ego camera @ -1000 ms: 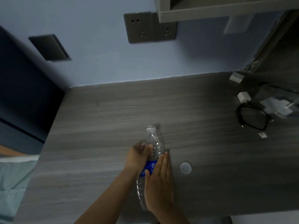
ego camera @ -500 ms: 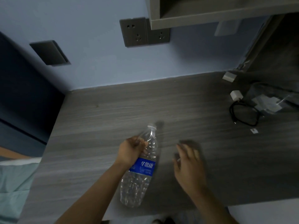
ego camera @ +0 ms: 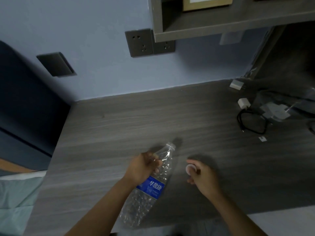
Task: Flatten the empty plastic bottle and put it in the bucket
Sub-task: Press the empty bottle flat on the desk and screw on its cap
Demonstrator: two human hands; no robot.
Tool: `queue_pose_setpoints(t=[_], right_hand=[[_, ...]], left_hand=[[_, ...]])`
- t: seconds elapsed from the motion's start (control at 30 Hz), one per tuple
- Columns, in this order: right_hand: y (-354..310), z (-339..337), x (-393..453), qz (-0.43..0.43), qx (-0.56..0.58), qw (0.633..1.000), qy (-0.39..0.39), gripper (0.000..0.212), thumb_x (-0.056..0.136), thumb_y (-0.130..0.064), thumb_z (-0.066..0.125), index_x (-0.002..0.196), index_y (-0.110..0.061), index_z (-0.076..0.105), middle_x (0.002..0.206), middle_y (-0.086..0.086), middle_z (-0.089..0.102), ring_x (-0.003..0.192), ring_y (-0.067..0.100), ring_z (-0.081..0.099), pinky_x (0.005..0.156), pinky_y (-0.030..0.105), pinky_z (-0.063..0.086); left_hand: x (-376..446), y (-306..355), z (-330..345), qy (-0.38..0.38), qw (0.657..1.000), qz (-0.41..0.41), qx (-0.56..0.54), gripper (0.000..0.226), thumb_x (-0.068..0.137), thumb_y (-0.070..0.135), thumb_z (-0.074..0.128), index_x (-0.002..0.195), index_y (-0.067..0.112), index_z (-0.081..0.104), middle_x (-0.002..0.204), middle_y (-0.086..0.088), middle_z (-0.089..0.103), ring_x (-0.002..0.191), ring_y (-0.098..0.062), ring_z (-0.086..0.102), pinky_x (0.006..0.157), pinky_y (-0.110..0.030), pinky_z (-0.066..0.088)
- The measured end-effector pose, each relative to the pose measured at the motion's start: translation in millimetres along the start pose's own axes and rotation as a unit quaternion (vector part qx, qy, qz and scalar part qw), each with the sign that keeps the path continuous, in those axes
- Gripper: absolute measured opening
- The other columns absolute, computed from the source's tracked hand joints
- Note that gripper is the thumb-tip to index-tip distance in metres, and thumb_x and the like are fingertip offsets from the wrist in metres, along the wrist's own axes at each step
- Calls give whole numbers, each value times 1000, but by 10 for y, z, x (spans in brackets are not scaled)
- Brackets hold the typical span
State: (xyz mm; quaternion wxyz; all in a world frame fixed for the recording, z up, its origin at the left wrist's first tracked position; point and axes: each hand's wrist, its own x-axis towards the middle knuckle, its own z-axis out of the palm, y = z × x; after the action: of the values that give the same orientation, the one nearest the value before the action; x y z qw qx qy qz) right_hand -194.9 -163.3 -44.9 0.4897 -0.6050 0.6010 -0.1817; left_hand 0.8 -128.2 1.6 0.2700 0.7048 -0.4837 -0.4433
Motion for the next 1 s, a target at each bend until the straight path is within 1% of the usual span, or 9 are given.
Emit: queue_pose_setpoints(t=[0.1,0.17,0.27,0.37,0.43,0.57,0.7,0.83,1.0], right_hand=[[-66,15,9,64,205,976,-33,30,87,-2,54,117,2,57,90,10,61,60,15,63,49,14,53],[-136,-4,12,80,282,955,-45,31,88,-1,51,119,3,55,92,10,59,69,21,63,61,21,57],[-251,-59,30,105,375,919,-57,31,92,-4,44,121,0,53,107,20,59,85,28,62,84,35,49],[-311,-83,28,91,424,897,-84,30,93,-4,43,121,-2,53,108,20,61,96,31,62,84,31,49],[-326,-81,20,66,439,890,-101,30,91,-1,45,119,-5,55,110,19,62,105,28,60,85,26,50],[-345,-98,11,26,423,894,-146,29,85,3,51,107,-12,64,93,0,76,90,10,70,77,17,56],[-342,-153,-8,-10,375,912,-166,30,84,2,55,102,-18,67,94,-8,77,97,5,68,80,15,54],[-323,-170,-27,-48,334,929,-154,33,82,1,58,99,-24,69,98,-10,75,101,6,66,87,17,52],[-337,-163,-29,-63,332,930,-142,30,82,1,58,96,-23,70,91,-11,77,93,4,68,78,14,54]], left_hand=[[-44,11,-2,-3,999,10,47,19,88,14,58,70,20,55,58,11,58,42,10,56,47,-2,43],[-78,22,-27,-16,997,21,79,17,88,17,58,71,19,56,63,4,63,44,10,57,50,-2,43],[-117,36,-75,-31,993,33,106,15,87,20,60,71,20,60,68,-4,69,46,8,57,57,-6,43],[-140,61,-94,-47,990,39,126,11,85,20,61,77,14,66,76,-10,73,54,1,60,57,-5,42],[-149,69,-100,-50,987,40,145,14,84,22,63,85,9,68,83,-13,75,56,2,60,56,-3,40],[-154,91,-96,-58,987,46,143,11,81,22,65,84,12,68,86,-12,75,54,5,61,55,-2,41],[-177,119,-121,-67,987,48,141,12,81,22,65,86,12,67,88,-13,75,69,-10,66,69,-18,50],[-189,113,-133,-68,988,51,127,14,81,22,66,90,12,68,89,-11,75,68,-4,64,60,-3,42],[-208,122,-159,-74,987,53,133,13,82,23,64,88,12,68,87,-13,75,70,-9,65,71,-21,48]])
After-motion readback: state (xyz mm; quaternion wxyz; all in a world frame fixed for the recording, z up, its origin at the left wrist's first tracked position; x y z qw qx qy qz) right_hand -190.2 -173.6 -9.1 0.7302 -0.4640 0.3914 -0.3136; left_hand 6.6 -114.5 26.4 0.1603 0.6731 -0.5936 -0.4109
